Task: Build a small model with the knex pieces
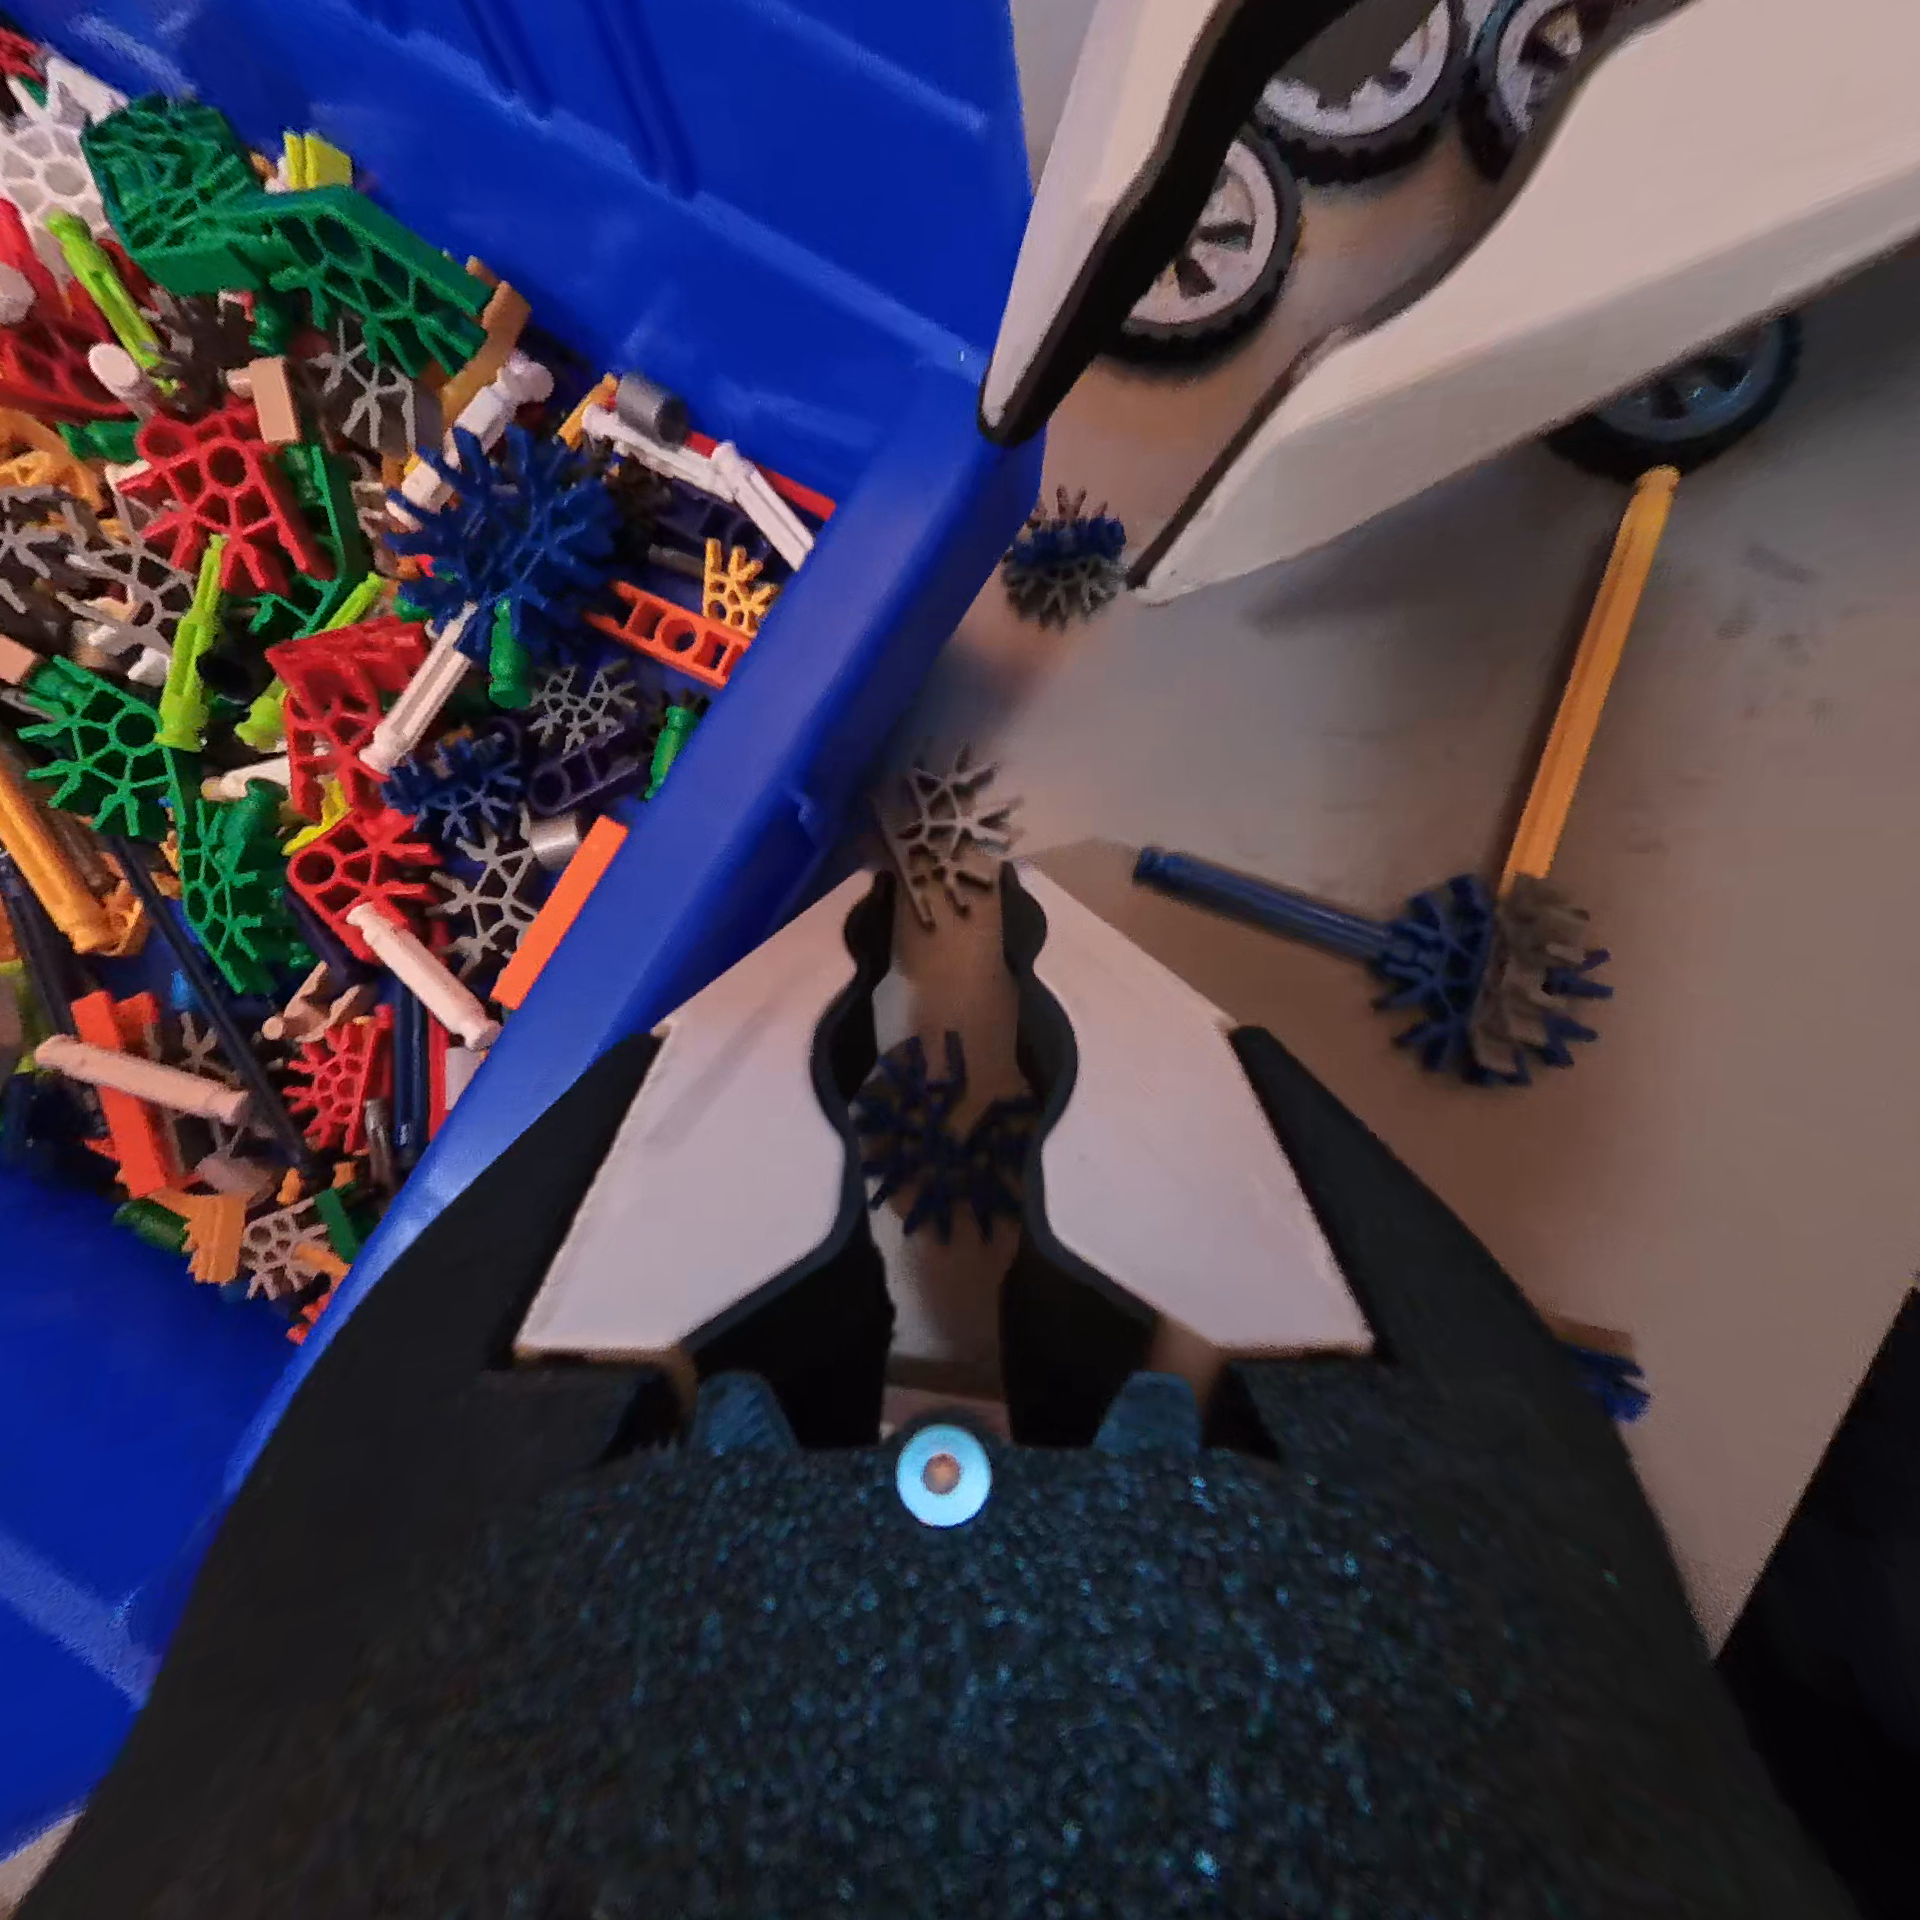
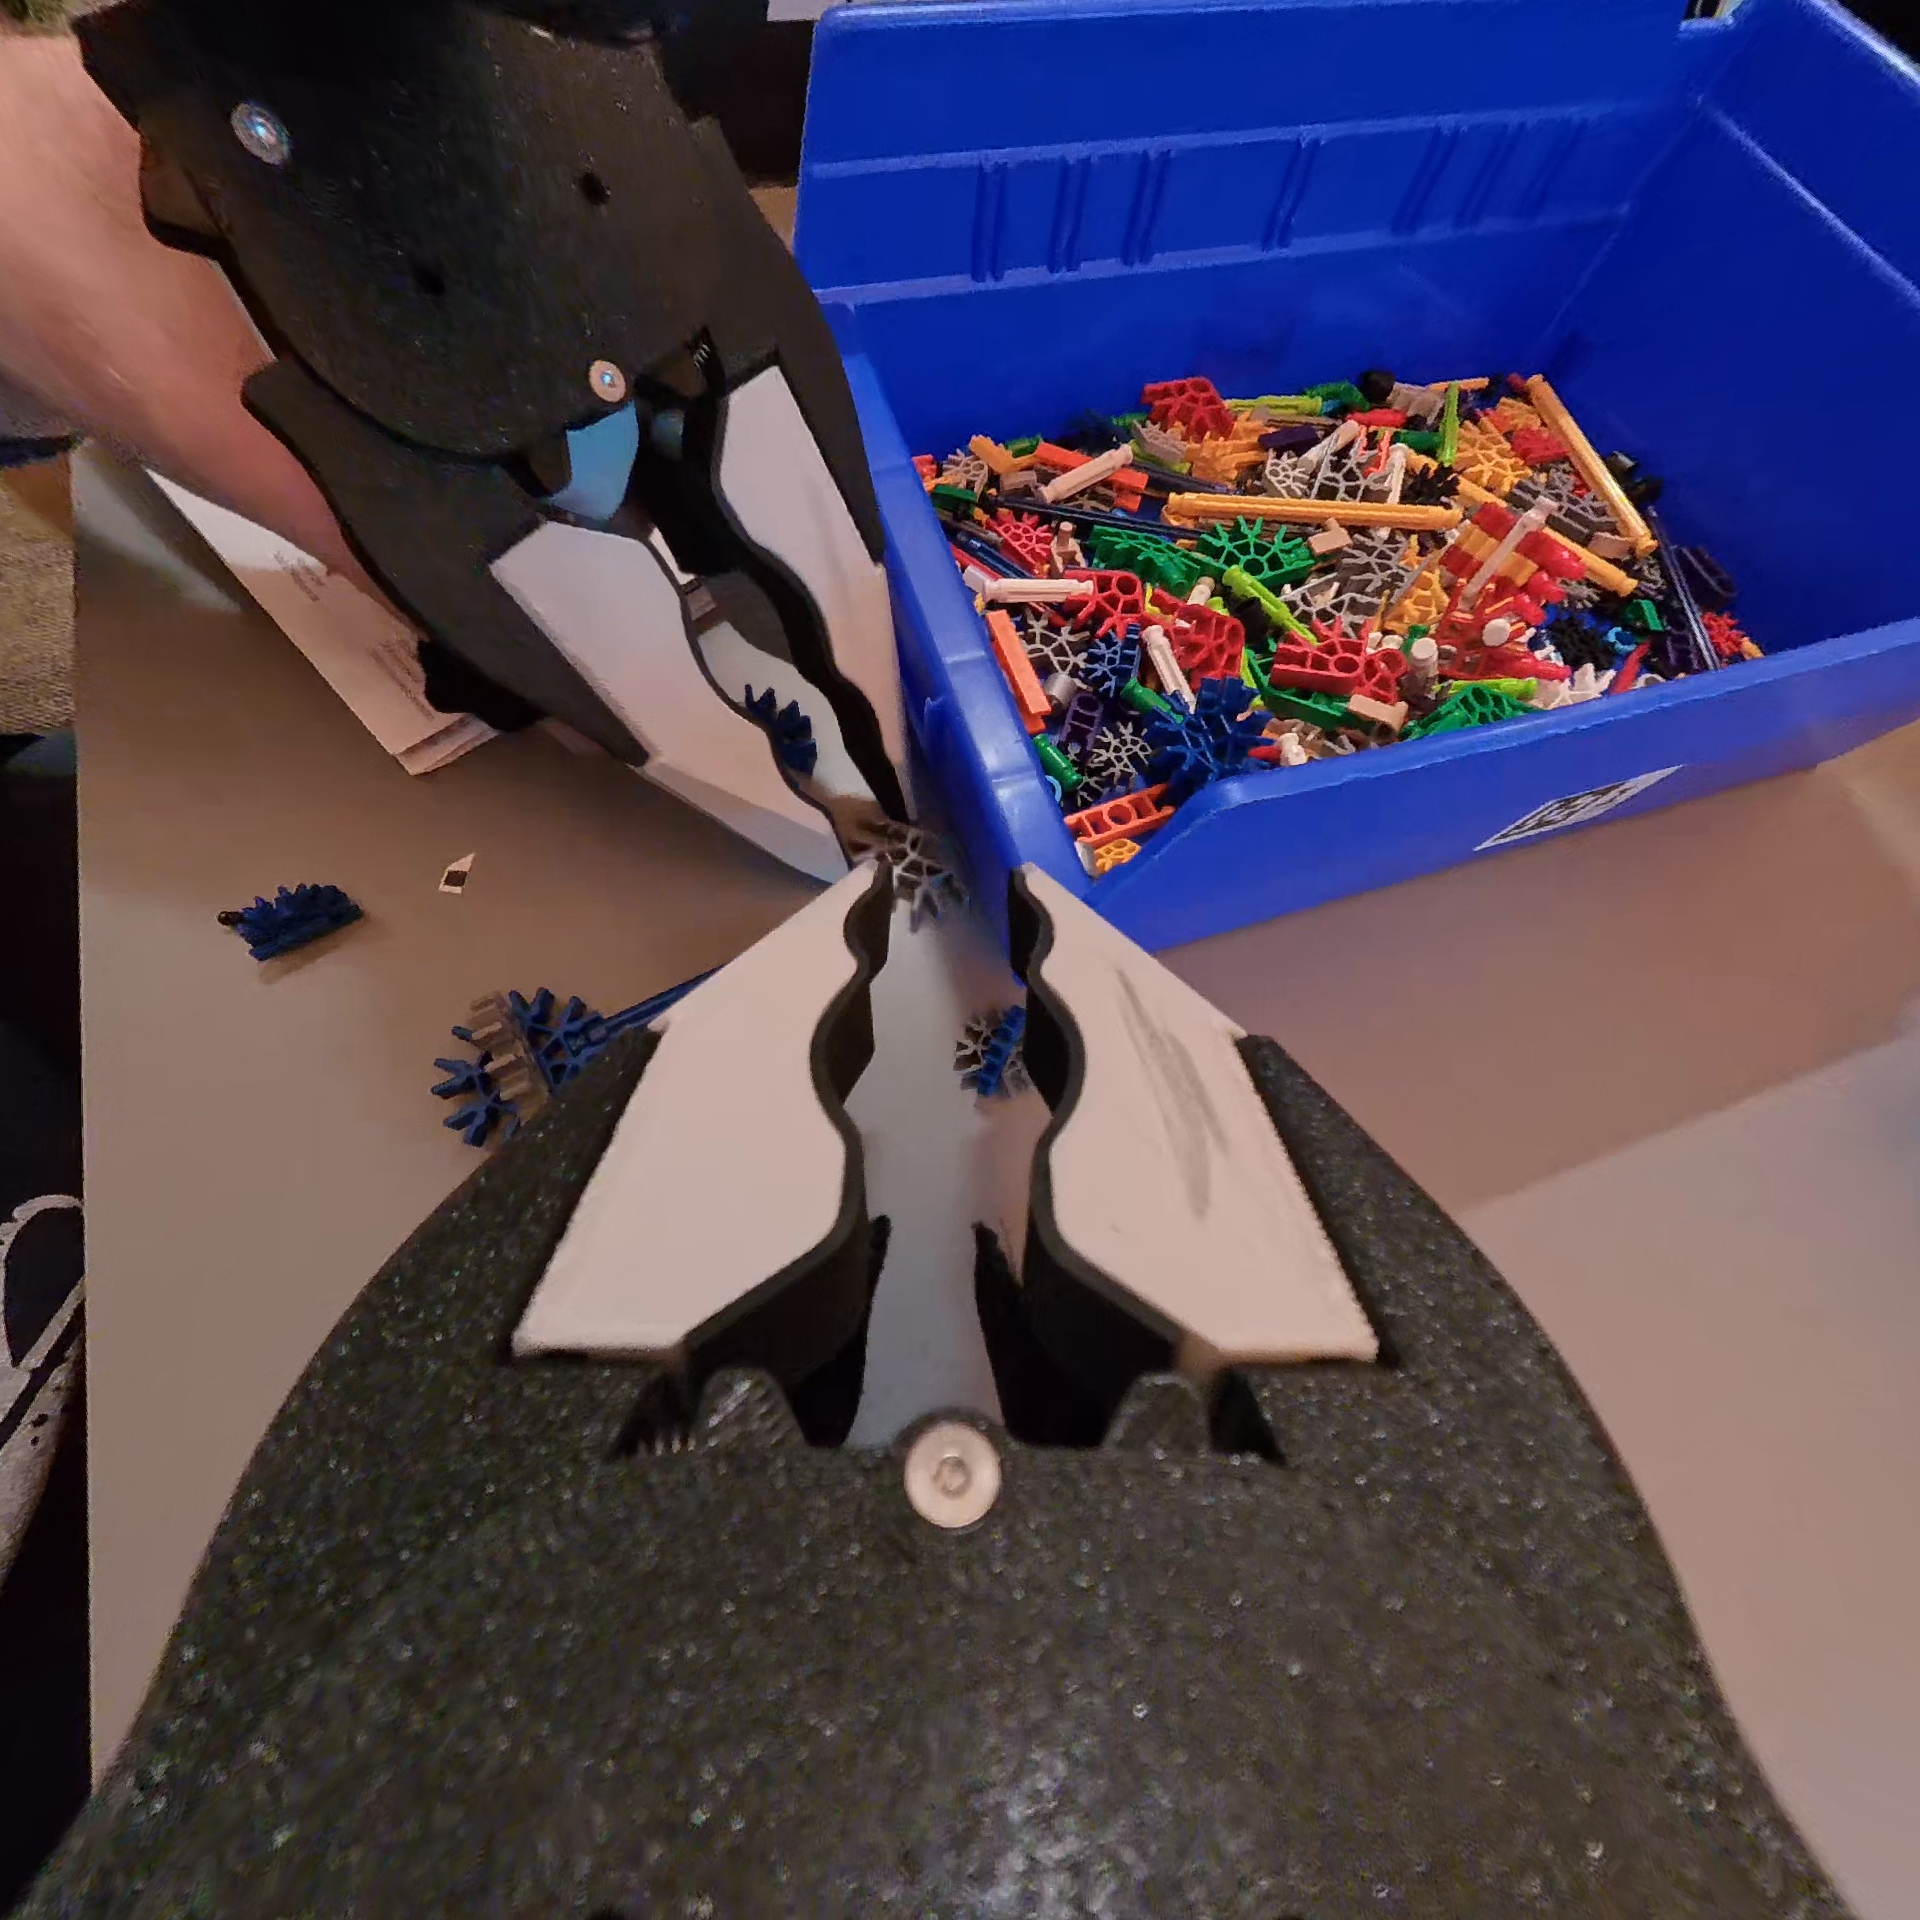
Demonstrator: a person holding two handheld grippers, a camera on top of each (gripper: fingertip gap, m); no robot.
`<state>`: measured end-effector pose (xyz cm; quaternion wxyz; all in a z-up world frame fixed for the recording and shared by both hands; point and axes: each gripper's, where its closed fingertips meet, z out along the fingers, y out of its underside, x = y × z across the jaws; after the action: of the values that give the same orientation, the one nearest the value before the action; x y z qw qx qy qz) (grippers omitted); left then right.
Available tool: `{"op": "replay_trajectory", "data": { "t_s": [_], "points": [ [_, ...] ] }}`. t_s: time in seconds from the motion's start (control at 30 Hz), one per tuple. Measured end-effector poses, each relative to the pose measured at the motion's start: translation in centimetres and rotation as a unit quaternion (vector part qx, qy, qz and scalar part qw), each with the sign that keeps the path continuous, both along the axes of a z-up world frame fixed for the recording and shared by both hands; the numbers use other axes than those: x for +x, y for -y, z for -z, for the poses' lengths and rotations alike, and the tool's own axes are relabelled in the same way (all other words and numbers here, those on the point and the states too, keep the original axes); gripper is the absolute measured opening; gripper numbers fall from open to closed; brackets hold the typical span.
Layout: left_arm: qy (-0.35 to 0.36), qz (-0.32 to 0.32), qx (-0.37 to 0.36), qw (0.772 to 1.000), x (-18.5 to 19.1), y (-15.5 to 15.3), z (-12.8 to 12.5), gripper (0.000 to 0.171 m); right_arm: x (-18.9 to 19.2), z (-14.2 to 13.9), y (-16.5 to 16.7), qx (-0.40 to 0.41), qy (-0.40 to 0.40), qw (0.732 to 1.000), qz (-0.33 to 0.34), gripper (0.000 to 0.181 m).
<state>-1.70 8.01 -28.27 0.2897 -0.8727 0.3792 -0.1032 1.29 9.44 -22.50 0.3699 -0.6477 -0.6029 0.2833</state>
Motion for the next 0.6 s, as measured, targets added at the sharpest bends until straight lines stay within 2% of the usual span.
{"op": "replay_trajectory", "data": {
  "t_s": [0.33, 0.47, 0.6],
  "points": [
    [0.004, 0.020, 0.030, 0.999, 0.7, 0.6, -0.5, 0.014, -0.1, 0.2, 0.4, 0.000, 0.006, 1.000, -0.011, 0.022],
    [0.043, 0.004, 0.078, 0.996, 0.1, 0.8, -3.4, 0.014, -0.2, 0.2, 0.9, -0.009, 0.002, 1.000, -0.021, 0.022],
    [0.073, -0.016, 0.168, 0.983, -0.2, 0.9, -6.7, 0.014, -0.9, -0.7, 1.5, -0.069, -0.043, 0.996, -0.020, 0.022]
  ]
}}
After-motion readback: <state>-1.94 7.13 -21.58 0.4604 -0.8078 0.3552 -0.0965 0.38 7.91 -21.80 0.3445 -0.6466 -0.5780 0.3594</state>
